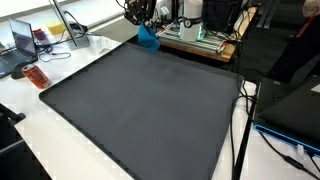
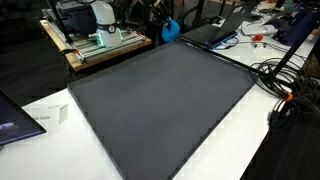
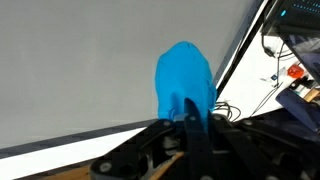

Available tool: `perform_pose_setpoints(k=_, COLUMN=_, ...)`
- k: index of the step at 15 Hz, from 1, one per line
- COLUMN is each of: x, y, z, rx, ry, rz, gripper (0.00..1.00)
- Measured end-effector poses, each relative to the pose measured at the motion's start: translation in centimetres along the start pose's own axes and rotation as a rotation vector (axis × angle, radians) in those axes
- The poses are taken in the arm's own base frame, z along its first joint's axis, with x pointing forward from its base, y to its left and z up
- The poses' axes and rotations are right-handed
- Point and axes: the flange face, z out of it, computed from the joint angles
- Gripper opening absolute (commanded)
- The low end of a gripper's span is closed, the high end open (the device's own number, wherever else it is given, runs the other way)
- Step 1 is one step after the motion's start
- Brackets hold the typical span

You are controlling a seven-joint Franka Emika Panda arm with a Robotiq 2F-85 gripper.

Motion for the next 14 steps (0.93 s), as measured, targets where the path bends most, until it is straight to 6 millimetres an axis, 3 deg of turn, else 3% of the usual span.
perform_pose_setpoints(k=9, x=0.4, y=-1.8, z=-1.3, rx=0.016, ry=0.183, rz=-0.037, gripper=0.01)
perform_pose_setpoints(k=10, x=0.3, y=-2.1, z=-1.5, rx=0.018, ry=0.197, rz=-0.049, gripper=0.29)
perform_pose_setpoints(k=11, x=0.3, y=-2.4, z=-1.5, rx=0.018, ry=0.211, rz=-0.062, gripper=0.31)
perform_pose_setpoints(k=14, x=0.0, y=-3.3, z=-1.7, rx=0.015, ry=0.256, rz=-0.098, gripper=0.49)
